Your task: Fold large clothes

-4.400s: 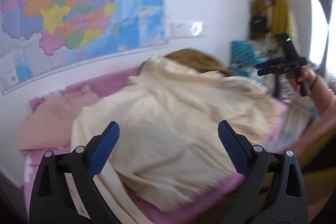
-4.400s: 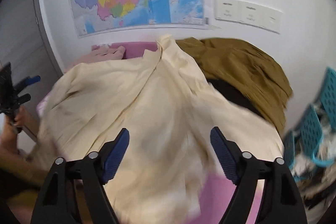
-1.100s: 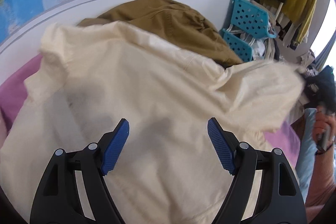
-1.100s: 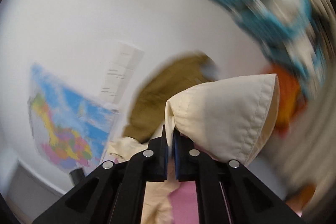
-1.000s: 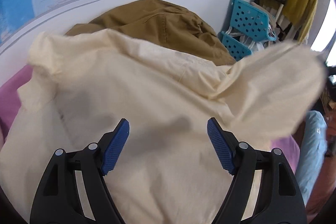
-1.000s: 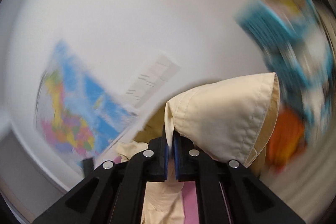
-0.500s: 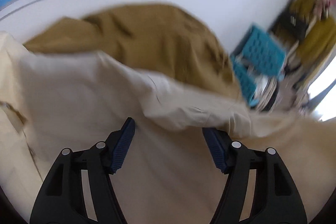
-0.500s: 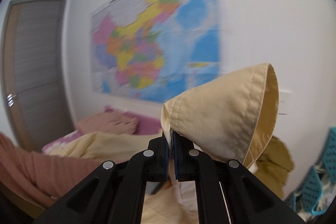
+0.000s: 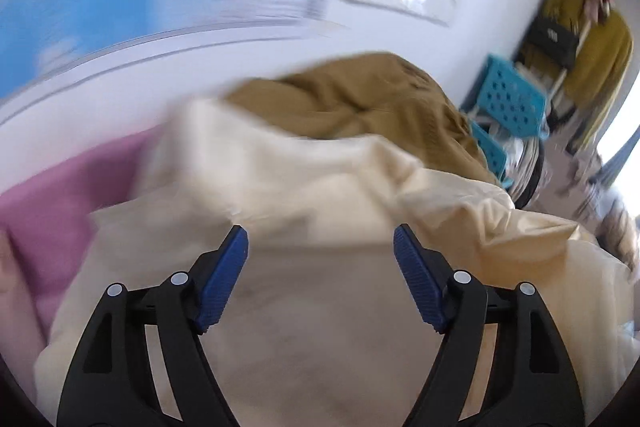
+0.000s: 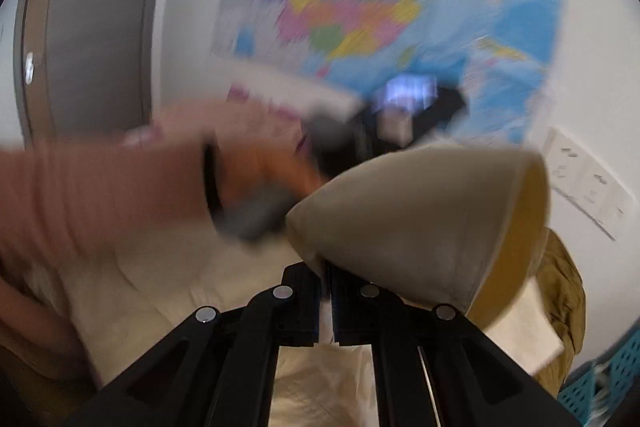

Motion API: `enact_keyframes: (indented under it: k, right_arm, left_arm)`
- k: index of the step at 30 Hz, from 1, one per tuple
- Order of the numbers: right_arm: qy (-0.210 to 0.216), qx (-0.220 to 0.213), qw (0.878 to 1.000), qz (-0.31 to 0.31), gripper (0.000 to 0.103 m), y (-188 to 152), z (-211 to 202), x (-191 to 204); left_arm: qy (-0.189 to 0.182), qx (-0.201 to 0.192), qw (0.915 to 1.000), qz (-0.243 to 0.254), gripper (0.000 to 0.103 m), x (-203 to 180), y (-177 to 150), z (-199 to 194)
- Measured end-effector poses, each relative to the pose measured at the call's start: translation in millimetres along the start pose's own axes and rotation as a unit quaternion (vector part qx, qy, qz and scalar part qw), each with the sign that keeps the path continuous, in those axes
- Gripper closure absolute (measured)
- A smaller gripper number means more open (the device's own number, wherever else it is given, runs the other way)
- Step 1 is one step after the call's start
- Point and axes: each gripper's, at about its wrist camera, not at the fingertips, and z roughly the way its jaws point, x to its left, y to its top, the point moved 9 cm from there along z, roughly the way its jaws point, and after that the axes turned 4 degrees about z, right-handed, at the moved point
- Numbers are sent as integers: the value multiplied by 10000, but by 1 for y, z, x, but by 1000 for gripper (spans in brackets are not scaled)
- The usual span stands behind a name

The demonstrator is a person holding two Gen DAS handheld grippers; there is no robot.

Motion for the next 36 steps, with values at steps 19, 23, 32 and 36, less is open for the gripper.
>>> enact_keyframes:
  k: [19,23,32,36]
  right_arm:
    - [-216,664,9959,-583,30,-44,-43,7]
    - [-1061,614,9901,680,28,-55,-55,-84]
    - [-1112,449,9521,2814,42,-71,-25,-210]
    - [-548,600,9438,3202,42,-50,-5,-233]
  left_arm:
    - [194,-54,9980,593,6,19,-129,-101]
    - [569,570,9929,874,6,22,-157,-68]
    - [467,692,9965,44,83,50,-168,-70]
    - [285,557,9980,-61,83,50,-177,-92]
